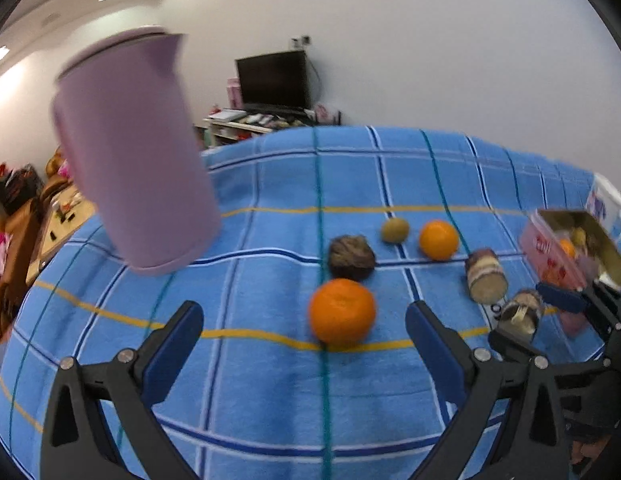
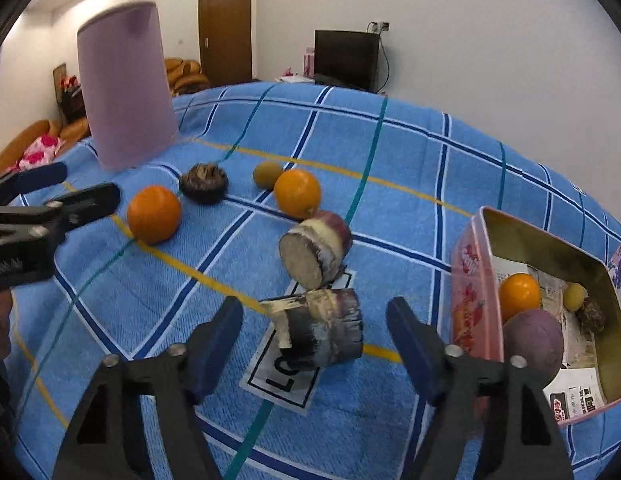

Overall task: Organize fruits
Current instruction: 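Grasp a cut purple cane piece with the right tool while the left tool grasps an orange, then carry the cane piece and the orange over the pink tin with both tools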

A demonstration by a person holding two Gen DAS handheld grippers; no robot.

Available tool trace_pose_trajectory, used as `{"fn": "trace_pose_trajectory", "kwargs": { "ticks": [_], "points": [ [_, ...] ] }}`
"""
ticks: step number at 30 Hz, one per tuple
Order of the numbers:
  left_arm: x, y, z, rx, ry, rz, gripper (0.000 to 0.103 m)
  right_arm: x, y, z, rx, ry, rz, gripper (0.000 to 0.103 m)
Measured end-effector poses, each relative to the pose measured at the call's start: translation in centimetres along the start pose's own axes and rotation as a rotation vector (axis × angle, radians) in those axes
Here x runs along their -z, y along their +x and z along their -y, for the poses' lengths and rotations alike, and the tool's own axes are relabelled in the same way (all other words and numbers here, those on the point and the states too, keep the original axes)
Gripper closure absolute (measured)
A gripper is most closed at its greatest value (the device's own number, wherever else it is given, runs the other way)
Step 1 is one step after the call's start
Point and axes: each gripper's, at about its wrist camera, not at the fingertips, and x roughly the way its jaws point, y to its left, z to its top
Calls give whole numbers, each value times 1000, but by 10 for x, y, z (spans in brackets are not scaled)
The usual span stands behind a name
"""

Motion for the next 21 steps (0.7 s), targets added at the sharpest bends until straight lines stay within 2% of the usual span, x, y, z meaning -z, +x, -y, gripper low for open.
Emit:
{"fn": "trace_pose_trajectory", "kwargs": {
  "ticks": [2, 4, 5, 6, 9, 11, 13, 18, 21],
  "points": [
    [-2, 12, 6, -7, 19, -28, 1, 0, 5, -3, -7, -15, -26, 33],
    [-3, 23, 7, -16, 5, -57, 5, 0, 8, -4, -11, -17, -41, 46],
    [-4, 30, 6, -17, -5, -67, 13, 0, 10, -3, -15, -13, -48, 56],
    [-3, 34, 6, -16, -10, -74, 18, 1, 11, -1, -13, -2, -55, 58],
    [-1, 45, 2, 28, -38, -95, 25, 1, 10, 3, -38, 18, -52, 59],
    [3, 49, 4, 37, -31, -104, 39, 1, 8, 6, -53, 30, -40, 59],
    [5, 55, 4, 82, -33, -138, 53, 1, -1, 9, -57, 44, 2, 60],
    [6, 54, -10, 168, -113, -132, 53, 5, -24, 15, -59, 83, 129, 60],
    [7, 50, -17, 168, -150, -110, 54, 5, -34, 20, -81, 113, 183, 60]
  ]
}}
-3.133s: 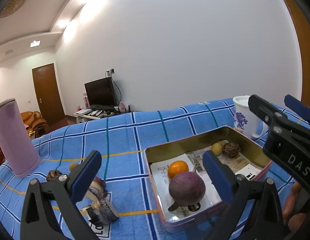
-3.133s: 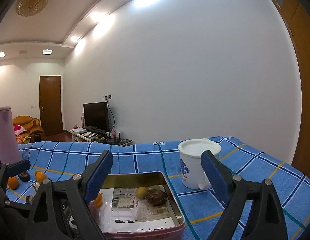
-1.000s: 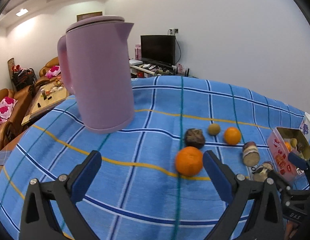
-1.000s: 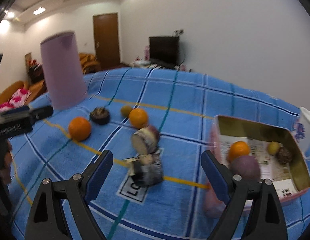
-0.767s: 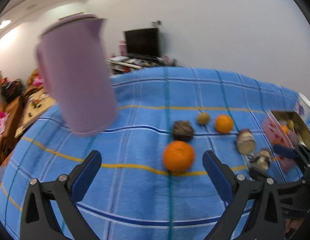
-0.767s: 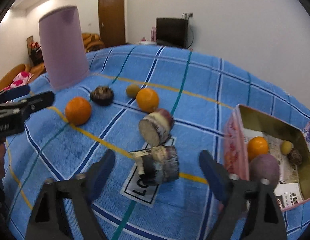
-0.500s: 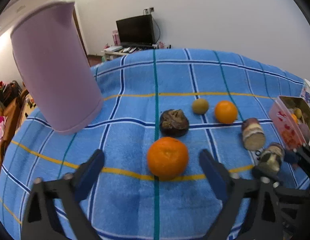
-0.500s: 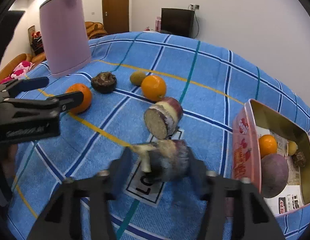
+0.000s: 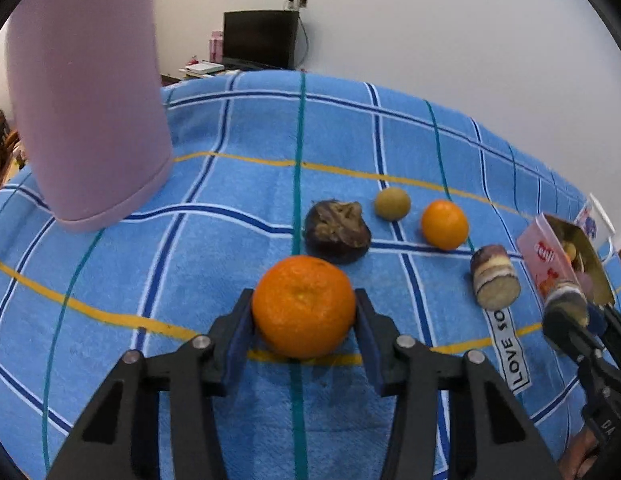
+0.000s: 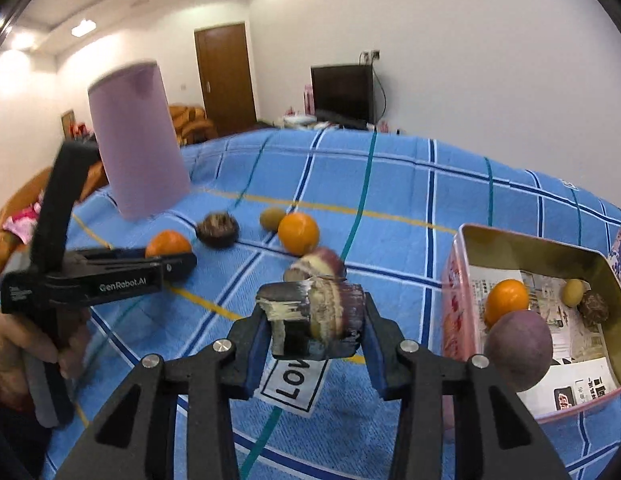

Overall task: Organize fruits
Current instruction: 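Carry the cane piece and the orange over the pink tin with both tools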

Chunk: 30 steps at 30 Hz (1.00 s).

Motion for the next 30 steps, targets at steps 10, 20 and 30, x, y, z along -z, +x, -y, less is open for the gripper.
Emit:
{"fn": "trace_pose_trajectory", "kwargs": {
  "ticks": [10, 20, 30],
  "points": [
    [7, -45, 20, -92, 33, 265, 54, -2, -24, -1, 15, 1, 149, 60],
    [15, -57, 56, -135, 127, 333, 54, -3, -35, 1, 105, -34, 237, 60],
    [21, -61, 75, -129, 148, 334, 54, -2, -38, 0, 148, -59, 255, 60]
  ]
}}
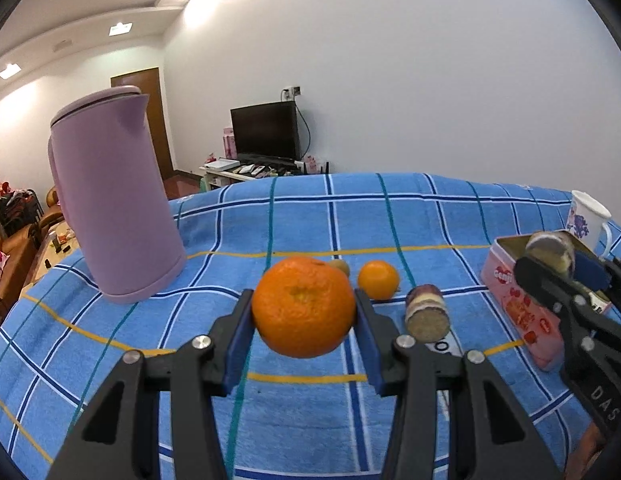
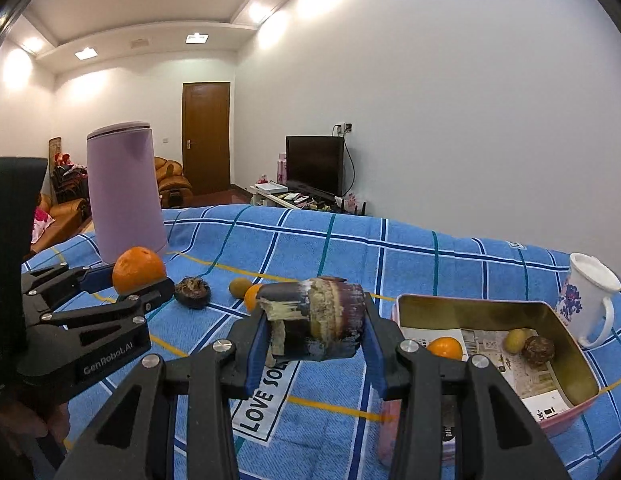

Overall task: Organize fruits
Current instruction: 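Carry the cane piece and the orange over the pink tin with both tools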

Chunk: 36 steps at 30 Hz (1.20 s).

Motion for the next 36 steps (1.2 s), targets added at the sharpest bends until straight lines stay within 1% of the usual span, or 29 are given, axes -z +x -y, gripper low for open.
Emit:
{"fn": "trace_pose_trajectory", "kwargs": {
  "ticks": [14, 24, 36],
  "points": [
    [-2, -9, 28, 24, 28, 18, 54, 1, -2, 6, 24, -13, 1, 60],
    [-3, -11, 41, 46, 31, 14, 54, 2, -3, 20, 37, 4, -9, 60],
    [-5, -13, 68, 75, 43, 12, 54, 5, -11, 41, 73, 12, -11, 60]
  ]
}}
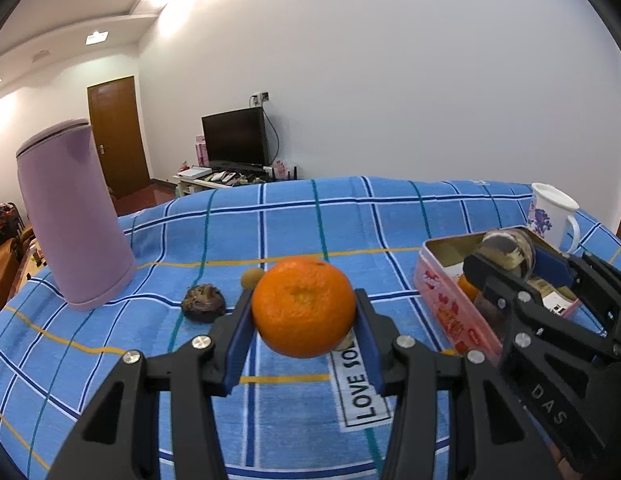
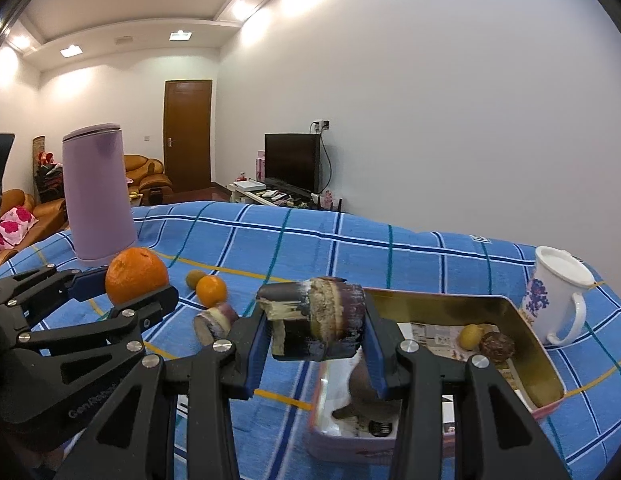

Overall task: Organize fruits
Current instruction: 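Carry the cane piece and the orange over the pink tin with both tools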

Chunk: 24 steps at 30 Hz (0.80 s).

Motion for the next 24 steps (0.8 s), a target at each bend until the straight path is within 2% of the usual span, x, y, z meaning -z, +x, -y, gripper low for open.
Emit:
{"fn": "trace_pose_trajectory", "kwargs": {
  "ticks": [24],
  "points": [
    [-11, -1, 56, 58, 43, 19, 54, 6, -15, 59, 92, 36, -2, 60]
  ]
}}
